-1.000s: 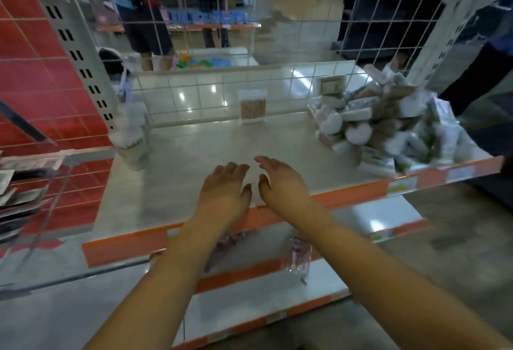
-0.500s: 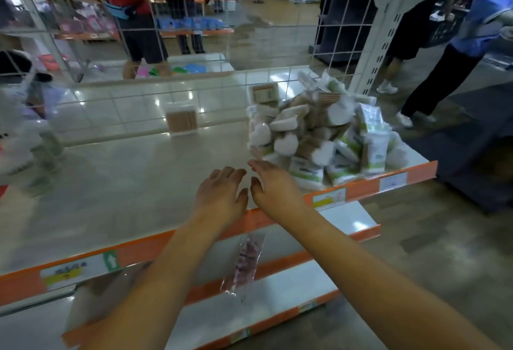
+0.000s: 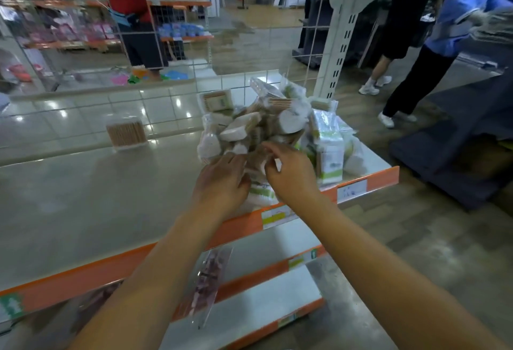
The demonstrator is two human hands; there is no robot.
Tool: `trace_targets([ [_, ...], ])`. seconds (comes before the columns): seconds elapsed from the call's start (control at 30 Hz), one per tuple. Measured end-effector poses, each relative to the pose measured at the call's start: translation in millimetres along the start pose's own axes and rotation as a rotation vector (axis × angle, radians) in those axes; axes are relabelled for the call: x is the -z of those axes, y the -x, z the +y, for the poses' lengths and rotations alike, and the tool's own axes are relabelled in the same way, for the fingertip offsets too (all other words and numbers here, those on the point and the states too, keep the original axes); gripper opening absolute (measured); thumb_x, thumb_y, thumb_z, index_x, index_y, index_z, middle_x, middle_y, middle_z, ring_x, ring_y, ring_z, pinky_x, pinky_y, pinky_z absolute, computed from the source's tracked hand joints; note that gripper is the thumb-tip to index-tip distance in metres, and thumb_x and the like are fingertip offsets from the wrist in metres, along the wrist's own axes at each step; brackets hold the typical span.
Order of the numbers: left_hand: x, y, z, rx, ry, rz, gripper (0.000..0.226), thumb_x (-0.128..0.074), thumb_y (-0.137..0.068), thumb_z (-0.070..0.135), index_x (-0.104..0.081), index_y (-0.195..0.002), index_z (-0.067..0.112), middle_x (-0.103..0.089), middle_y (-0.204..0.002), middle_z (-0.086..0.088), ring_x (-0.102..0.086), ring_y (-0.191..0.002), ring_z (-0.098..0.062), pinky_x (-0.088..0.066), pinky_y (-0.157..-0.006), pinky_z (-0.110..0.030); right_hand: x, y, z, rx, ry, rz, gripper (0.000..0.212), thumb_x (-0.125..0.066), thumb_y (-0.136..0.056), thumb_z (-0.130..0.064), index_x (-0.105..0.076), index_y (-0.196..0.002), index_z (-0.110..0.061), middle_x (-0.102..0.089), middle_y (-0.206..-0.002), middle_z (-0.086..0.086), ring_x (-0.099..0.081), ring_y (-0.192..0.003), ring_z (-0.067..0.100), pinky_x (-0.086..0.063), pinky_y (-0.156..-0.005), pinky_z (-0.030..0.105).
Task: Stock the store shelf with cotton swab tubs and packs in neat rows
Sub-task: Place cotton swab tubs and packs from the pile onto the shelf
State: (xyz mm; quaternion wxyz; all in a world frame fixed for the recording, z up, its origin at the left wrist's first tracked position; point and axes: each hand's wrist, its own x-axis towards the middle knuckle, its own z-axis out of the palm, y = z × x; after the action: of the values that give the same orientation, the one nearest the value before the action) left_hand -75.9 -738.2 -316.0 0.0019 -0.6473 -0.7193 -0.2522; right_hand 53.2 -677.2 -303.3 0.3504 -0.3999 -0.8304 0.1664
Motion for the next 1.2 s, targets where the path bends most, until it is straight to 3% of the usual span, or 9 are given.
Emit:
trace_targets([
  [0.1,-1,-19,17,-0.039,0.013,0.024,0.034,-0.049,-0.081,0.022,-0.061,-0.11,0.009,-0.063,-0.107,-0.013,-0.057,-0.099,-0.034,-0.048,-0.078,-0.04,18,-16,20,-0.047,0.011,0.084,0.032,-0.052,-0.083,-0.011,-0.064,-0.113,-0.005,-0.065,-0.105,0.018,-0.06,-0.095,0.033,-0.043,-0.075,0.03],
  [0.2,-6,-39,31,-0.071,0.01,0.001,0.026,-0.051,-0.086,0.02,-0.058,-0.11,0.012,-0.06,-0.112,-0.008,-0.052,-0.105,-0.03,-0.044,-0.081,-0.04,35,-33,46,-0.107,0.039,0.166,0.03,-0.057,-0.081,-0.001,-0.065,-0.109,-0.004,-0.063,-0.11,0.017,-0.056,-0.103,0.032,-0.041,-0.087,0.03],
  [0.33,-13,-63,48,-0.11,0.005,-0.009,0.025,-0.049,-0.088,0.022,-0.057,-0.11,0.014,-0.057,-0.111,-0.005,-0.048,-0.108,-0.026,-0.043,-0.079,-0.036,52,-51,76,-0.302,-0.085,0.229,0.027,-0.063,-0.081,-0.009,-0.064,-0.108,-0.009,-0.059,-0.116,0.007,-0.053,-0.108,0.021,-0.041,-0.093,0.025],
  [0.43,-19,-73,56,-0.117,-0.002,-0.03,0.032,-0.049,-0.091,0.023,-0.055,-0.12,0.011,-0.057,-0.114,-0.007,-0.047,-0.111,-0.027,-0.043,-0.082,-0.038,60,-58,93,-0.461,-0.108,0.126,0.041,-0.071,-0.079,-0.012,-0.058,-0.118,-0.01,-0.05,-0.124,0.007,-0.048,-0.114,0.023,-0.04,-0.089,0.026],
  [0.57,-28,-74,56,-0.115,0.016,-0.047,0.03,-0.05,-0.091,0.024,-0.056,-0.118,0.011,-0.058,-0.109,-0.005,-0.049,-0.108,-0.025,-0.043,-0.083,-0.038,63,-62,100,-0.648,-0.29,0.035,0.052,-0.075,-0.076,-0.016,-0.05,-0.121,-0.015,-0.046,-0.111,0.002,-0.05,-0.1,0.023,-0.049,-0.085,0.04],
  [0.7,-35,-75,55,-0.118,0.022,-0.056,0.032,-0.049,-0.092,0.025,-0.055,-0.121,0.012,-0.057,-0.113,-0.005,-0.048,-0.109,-0.024,-0.041,-0.086,-0.035,60,-66,105,-0.659,-0.331,-0.005,0.069,-0.078,-0.073,-0.015,-0.04,-0.13,-0.022,-0.057,-0.118,0.01,-0.059,-0.099,0.027,-0.052,-0.085,0.045],
  [0.9,-39,-74,52,-0.09,0.027,-0.075,0.034,-0.05,-0.092,0.025,-0.054,-0.124,0.013,-0.057,-0.118,-0.005,-0.047,-0.112,-0.024,-0.038,-0.089,-0.034,62,-62,107,-0.662,-0.273,0.082,0.083,-0.084,-0.065,-0.022,-0.039,-0.135,-0.024,-0.057,-0.118,0.004,-0.056,-0.106,0.026,-0.049,-0.089,0.046],
  [1.07,-39,-69,51,-0.077,0.034,-0.093,0.036,-0.049,-0.092,0.022,-0.051,-0.127,0.013,-0.054,-0.127,-0.003,-0.045,-0.115,-0.024,-0.037,-0.092,-0.034,65,-58,101,-0.602,-0.342,0.146,0.059,-0.078,-0.073,-0.013,-0.049,-0.125,-0.021,-0.058,-0.106,-0.002,-0.056,-0.086,0.014,-0.049,-0.068,0.03],
  [1.2,-35,-66,47,-0.065,0.035,-0.094,0.039,-0.049,-0.092,0.022,-0.048,-0.13,0.016,-0.053,-0.126,-0.003,-0.044,-0.117,-0.024,-0.035,-0.092,-0.032,67,-55,94,-0.585,-0.447,0.234,0.044,-0.072,-0.077,-0.004,-0.055,-0.114,-0.021,-0.058,-0.086,-0.009,-0.059,-0.084,0.015,-0.053,-0.076,0.035],
])
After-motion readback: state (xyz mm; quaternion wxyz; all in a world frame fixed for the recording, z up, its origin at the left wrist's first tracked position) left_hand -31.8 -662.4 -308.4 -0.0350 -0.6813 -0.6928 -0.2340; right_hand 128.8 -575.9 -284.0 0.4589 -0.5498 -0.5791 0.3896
